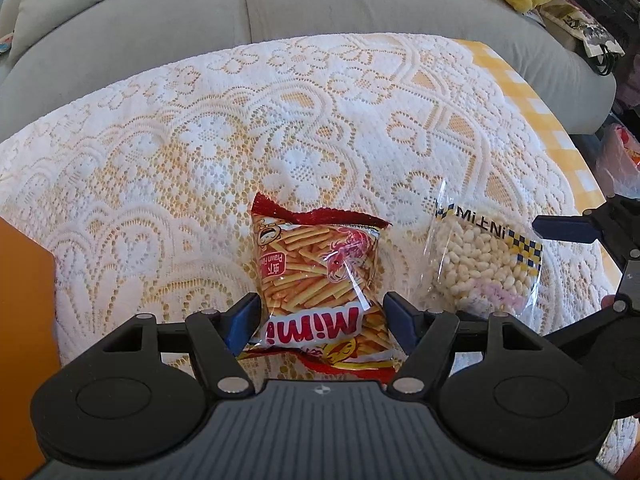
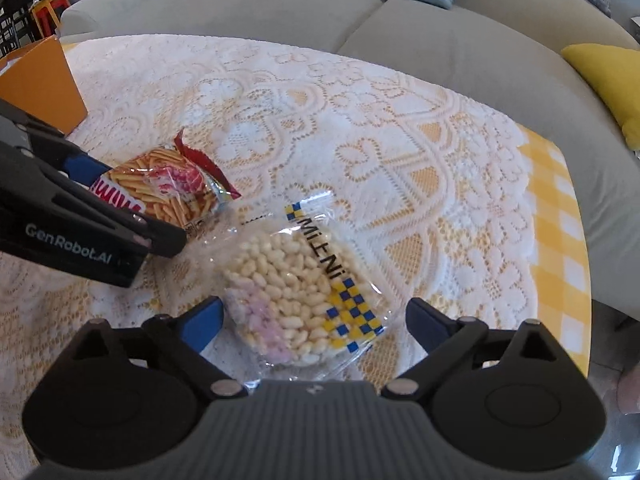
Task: Organize snacks
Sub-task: 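Grasp the Mimi stick-snack bag with left while right grasps the clear MILENI puffs bag, then carry the Mimi bag with left while right carries the MILENI bag over the box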
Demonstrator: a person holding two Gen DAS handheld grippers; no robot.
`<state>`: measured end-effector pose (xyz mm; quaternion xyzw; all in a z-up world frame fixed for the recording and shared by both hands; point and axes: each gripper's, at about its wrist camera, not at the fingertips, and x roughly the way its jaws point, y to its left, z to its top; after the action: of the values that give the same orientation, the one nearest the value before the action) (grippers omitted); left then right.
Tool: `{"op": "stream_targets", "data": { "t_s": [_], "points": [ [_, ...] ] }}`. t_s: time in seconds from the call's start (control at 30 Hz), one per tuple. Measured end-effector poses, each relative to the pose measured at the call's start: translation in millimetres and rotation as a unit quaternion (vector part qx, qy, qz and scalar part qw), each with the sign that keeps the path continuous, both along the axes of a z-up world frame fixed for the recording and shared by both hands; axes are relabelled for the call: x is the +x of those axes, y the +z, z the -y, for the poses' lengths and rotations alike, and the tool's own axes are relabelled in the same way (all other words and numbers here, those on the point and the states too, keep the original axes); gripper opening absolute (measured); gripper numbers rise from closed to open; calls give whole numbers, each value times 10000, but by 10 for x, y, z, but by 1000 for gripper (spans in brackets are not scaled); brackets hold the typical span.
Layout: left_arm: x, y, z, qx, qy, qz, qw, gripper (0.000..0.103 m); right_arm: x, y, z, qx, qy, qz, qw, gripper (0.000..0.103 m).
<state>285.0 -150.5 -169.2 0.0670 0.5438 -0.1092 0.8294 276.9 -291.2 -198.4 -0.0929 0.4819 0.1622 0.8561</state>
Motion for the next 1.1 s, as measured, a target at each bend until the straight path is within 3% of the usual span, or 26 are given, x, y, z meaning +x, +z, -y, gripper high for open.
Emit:
{"op": "stream_targets", "data": {
  "t_s": [0.27, 0.43, 0.5, 0.57, 0.63, 0.8, 1.1],
  "points": [
    [19, -29, 2, 10, 24, -26, 10000, 82, 20, -48, 39, 228, -278, -217, 9991, 92],
    [34, -59, 22, 63, -2, -50, 10000, 81, 7, -81, -5, 146, -202, -241, 9994, 98],
    [31, -60, 34, 66, -20, -33, 10000, 76, 10, -95, -18, 143, -195, -220, 9995, 98],
    [17, -50, 44, 72, -45, 4, 10000, 71, 9, -77, -23, 112, -143, -188, 9997, 94],
    [3, -32, 51, 100, -62, 32, 9999, 67, 14, -42, -31, 153, -96, -112, 9998, 80],
    [-27, 23, 24, 133, -24, 70, 9999, 59, -5, -14, -51, 109, -40, -109, 9999, 76],
    [-184, 250, -62, -8, 270, 229, 9994, 56, -31, 86, -88, 317, -8, -189, 9993, 74]
  ]
}}
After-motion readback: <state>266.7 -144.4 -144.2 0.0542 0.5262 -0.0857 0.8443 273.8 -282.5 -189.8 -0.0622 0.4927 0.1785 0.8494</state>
